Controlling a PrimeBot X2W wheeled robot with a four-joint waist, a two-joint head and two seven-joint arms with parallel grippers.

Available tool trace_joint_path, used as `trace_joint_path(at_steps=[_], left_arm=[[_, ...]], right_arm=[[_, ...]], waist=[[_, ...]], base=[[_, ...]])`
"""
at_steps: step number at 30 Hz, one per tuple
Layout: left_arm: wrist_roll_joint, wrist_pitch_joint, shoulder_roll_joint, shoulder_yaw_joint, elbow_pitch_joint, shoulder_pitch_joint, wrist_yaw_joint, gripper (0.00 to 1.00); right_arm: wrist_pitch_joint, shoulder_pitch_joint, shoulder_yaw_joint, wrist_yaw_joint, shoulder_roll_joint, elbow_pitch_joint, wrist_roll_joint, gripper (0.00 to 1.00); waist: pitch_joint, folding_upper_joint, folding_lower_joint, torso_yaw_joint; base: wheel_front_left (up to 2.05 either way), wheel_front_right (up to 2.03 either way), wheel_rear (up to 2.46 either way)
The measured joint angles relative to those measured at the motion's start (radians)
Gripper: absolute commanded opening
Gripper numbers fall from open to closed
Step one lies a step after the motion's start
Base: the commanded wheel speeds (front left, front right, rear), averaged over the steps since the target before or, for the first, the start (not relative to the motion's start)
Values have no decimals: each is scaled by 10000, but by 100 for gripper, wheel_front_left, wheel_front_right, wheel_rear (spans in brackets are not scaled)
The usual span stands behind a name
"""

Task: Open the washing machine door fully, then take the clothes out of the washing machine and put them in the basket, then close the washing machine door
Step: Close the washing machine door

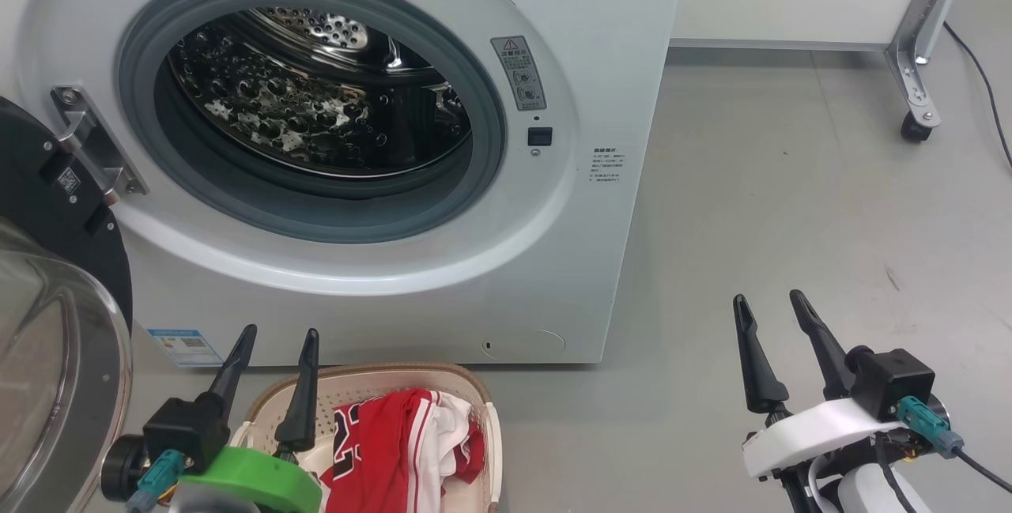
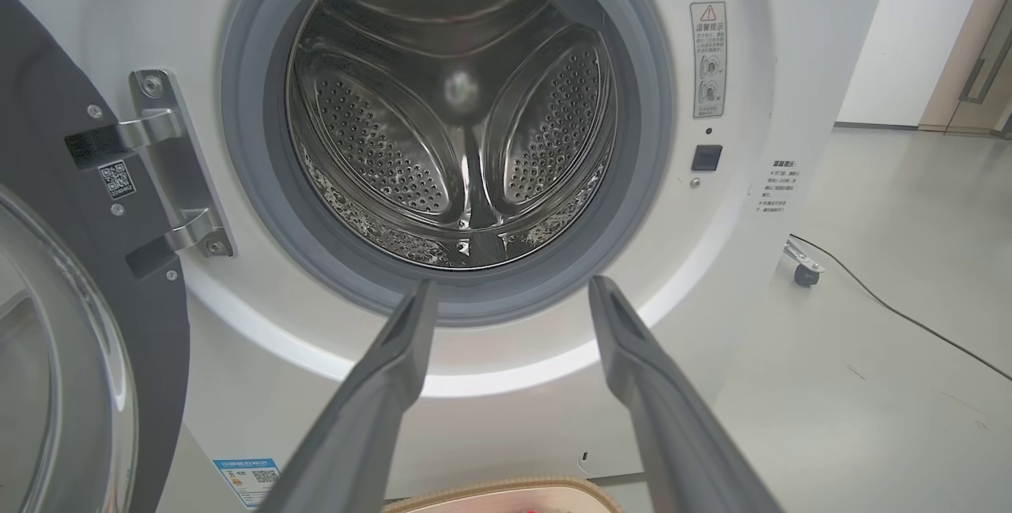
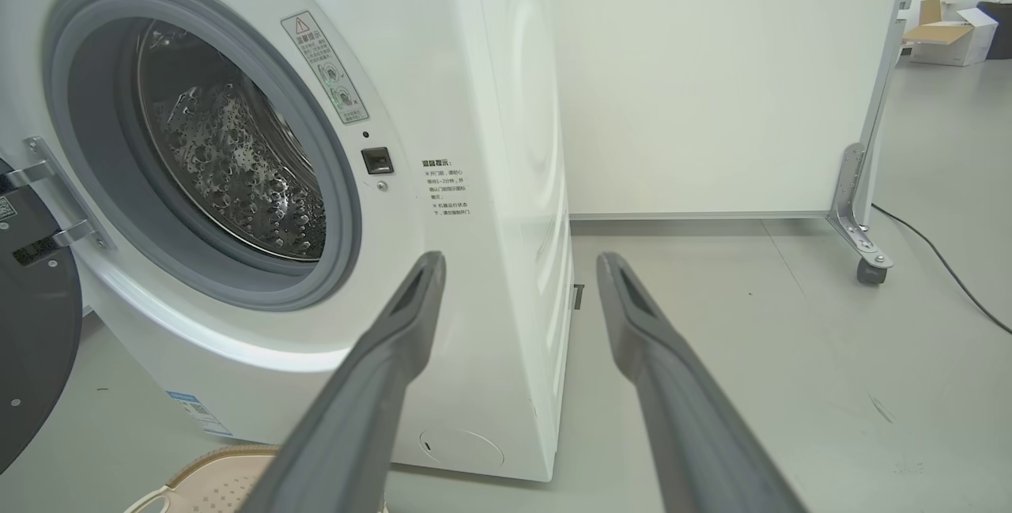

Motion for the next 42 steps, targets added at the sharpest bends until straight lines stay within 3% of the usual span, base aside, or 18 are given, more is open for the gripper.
trace_joint_path(at_steps=[20, 42], left_arm=[[0, 0, -12, 67, -65, 5, 8, 100], [249, -8, -15, 127, -148, 4, 48, 100]], right_arm=[[0, 10, 4, 0, 12, -36, 0, 100], [0, 9, 4, -2, 67, -33, 2, 100]], waist=[[145, 0, 0, 3], [219, 0, 0, -8]], base=[[-46, 46, 0], [-121, 121, 0]])
